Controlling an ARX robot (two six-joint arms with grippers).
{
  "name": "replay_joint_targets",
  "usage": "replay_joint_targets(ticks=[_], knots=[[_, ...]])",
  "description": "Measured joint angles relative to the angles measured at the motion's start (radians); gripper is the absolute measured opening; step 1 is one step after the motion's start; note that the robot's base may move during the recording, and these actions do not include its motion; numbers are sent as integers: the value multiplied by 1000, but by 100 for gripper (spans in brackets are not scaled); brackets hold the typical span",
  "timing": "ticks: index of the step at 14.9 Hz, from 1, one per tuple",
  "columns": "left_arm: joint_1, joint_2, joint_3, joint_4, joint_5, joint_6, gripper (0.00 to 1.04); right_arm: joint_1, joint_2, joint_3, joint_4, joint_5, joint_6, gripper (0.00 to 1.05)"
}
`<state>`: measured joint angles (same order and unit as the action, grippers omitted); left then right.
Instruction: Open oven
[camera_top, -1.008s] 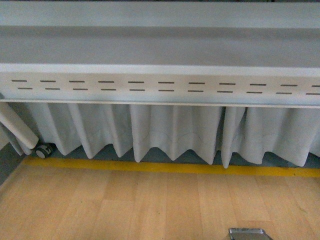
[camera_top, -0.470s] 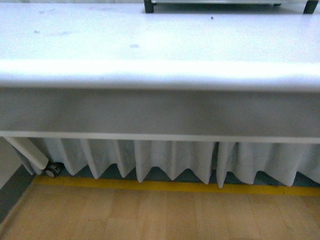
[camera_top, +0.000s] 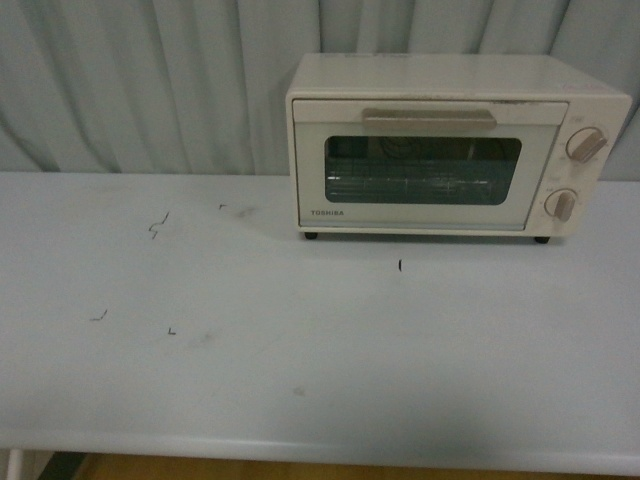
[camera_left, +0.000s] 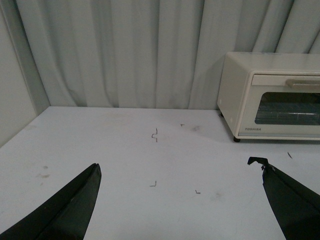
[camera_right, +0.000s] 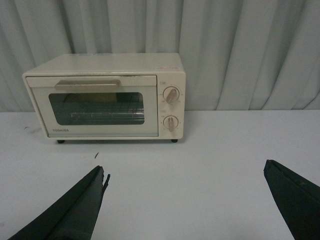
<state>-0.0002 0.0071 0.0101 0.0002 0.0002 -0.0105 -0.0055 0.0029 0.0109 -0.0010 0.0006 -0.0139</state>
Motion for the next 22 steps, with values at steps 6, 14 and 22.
replay_joint_targets(ticks=[6,14,22], knots=[[0,0,0,-3,0,0,98,0,0,0,-3,1,0,98],[0,0,0,-4,0,0,98,0,1,0,-3,0,0,98],[0,0,0,-4,0,0,98,0,0,0,-3,0,0,98]])
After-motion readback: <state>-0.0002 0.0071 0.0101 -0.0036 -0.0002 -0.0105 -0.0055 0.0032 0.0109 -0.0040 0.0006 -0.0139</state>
